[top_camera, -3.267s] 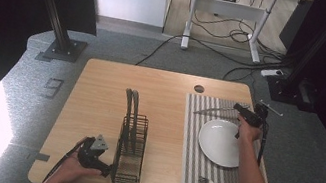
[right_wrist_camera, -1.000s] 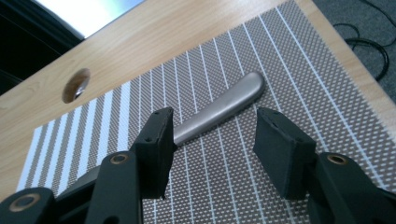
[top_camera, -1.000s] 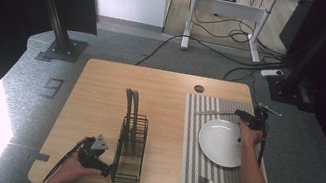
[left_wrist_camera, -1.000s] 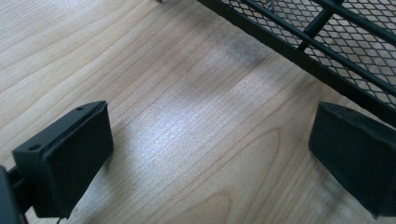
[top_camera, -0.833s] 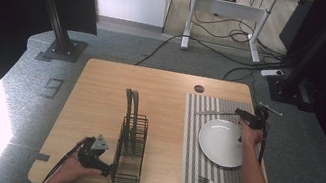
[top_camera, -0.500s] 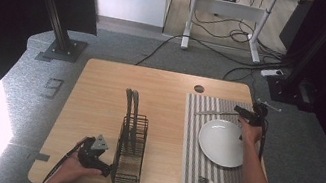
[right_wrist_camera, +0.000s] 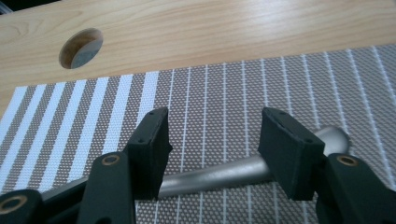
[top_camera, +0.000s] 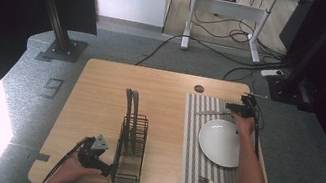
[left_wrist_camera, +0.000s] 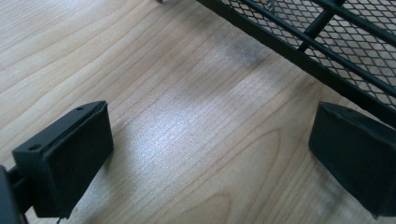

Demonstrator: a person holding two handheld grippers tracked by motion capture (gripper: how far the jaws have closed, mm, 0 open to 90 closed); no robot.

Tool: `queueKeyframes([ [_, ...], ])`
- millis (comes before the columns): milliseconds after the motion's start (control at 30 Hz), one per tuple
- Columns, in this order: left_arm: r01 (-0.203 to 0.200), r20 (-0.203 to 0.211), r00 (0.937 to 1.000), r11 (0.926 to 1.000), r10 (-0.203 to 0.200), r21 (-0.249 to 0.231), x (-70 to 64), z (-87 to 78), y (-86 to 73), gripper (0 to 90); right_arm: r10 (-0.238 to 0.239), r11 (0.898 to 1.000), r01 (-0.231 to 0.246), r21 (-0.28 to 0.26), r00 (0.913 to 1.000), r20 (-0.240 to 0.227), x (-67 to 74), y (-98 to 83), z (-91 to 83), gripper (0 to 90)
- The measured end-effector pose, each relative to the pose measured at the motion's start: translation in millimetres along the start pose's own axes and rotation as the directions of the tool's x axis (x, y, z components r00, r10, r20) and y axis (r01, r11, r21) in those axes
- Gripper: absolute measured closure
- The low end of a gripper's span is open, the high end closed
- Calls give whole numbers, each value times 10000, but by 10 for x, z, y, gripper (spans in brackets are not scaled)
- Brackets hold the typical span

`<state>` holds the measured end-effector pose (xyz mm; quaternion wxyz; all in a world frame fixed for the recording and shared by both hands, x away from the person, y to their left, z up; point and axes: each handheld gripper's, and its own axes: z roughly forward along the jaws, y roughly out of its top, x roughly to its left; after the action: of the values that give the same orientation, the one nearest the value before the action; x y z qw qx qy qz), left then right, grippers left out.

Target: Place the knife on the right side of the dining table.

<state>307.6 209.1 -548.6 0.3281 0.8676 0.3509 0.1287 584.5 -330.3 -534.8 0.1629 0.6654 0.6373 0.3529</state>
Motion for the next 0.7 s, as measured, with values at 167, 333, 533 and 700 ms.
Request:
queueKeyframes([
  [167, 3, -4, 10000, 10000, -3, 2, 0, 0, 1, 0, -464, 9989, 463, 66, 9986, 248, 77, -13, 73, 435],
  [333, 2, -6, 10000, 10000, -2, 2, -1, 0, 1, 0, -157, 9998, 155, 85, 9996, 213, 60, -19, 70, 438],
  [533, 4, -3, 10000, 10000, -4, 1, -1, 0, 0, 0, -33, 10000, 32, 57, 9999, 148, 31, -26, 53, 429],
  [700, 1, -5, 10000, 10000, -1, 1, -1, 0, 0, 0, 138, 9999, -138, 56, 9999, 89, 27, -32, 45, 433],
])
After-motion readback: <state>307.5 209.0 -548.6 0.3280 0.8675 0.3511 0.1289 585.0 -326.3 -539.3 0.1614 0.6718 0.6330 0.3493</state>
